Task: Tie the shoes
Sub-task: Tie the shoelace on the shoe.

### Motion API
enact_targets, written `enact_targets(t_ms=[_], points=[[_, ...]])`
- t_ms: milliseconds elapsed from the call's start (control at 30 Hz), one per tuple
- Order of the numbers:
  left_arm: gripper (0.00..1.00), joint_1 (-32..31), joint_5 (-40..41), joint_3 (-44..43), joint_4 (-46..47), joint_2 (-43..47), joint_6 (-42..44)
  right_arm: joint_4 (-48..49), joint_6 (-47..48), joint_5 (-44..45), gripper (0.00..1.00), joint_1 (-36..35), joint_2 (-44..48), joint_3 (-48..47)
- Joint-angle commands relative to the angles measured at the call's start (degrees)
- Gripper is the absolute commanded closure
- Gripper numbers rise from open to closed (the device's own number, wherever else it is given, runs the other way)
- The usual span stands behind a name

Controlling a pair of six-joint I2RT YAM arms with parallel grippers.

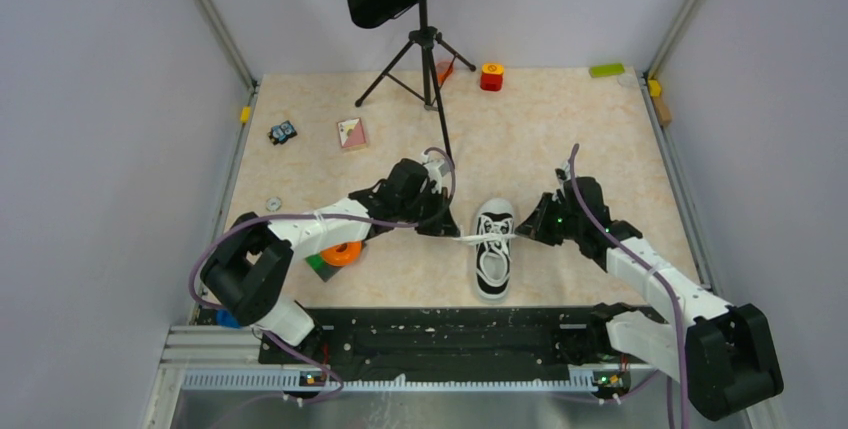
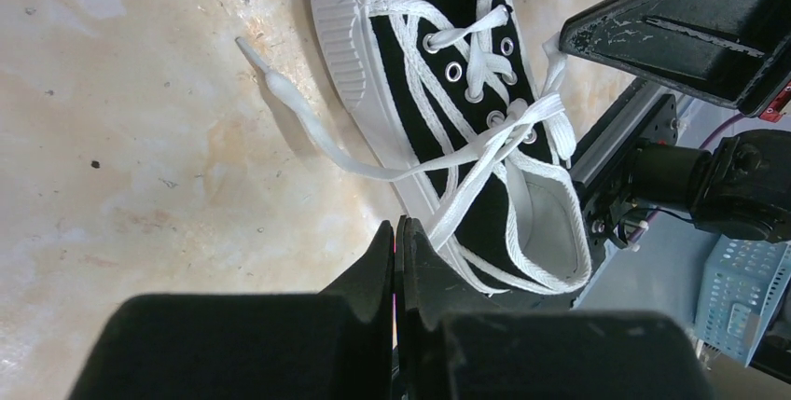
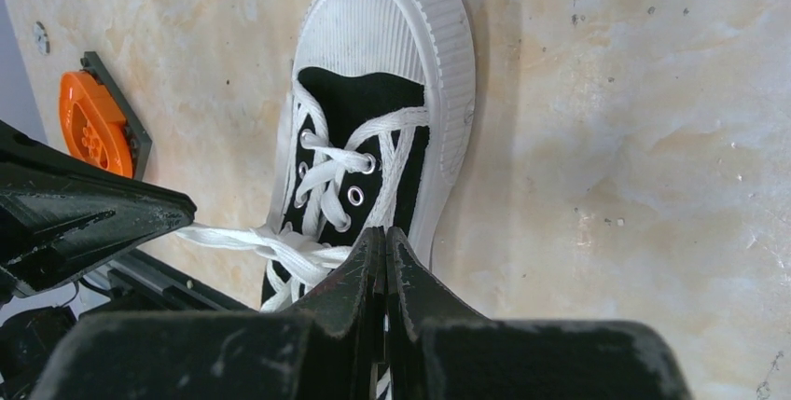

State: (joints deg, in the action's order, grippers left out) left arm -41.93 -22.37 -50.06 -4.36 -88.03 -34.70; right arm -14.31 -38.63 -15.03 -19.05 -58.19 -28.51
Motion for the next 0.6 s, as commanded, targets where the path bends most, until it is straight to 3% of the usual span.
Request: enact_targets(t_ms=[0,567], points=[[1.0,0.87,-0.82,0.4,-0.08,-0.39,1.9,3.18,-0.17,0.49,1.0,0.37,-0.66,-1.57],[1.0,2.29,-4.71,0.56,-0.54,-0.87,3.67,6.16,0.11,0.48,1.0,0.41,-3.9,-1.86]])
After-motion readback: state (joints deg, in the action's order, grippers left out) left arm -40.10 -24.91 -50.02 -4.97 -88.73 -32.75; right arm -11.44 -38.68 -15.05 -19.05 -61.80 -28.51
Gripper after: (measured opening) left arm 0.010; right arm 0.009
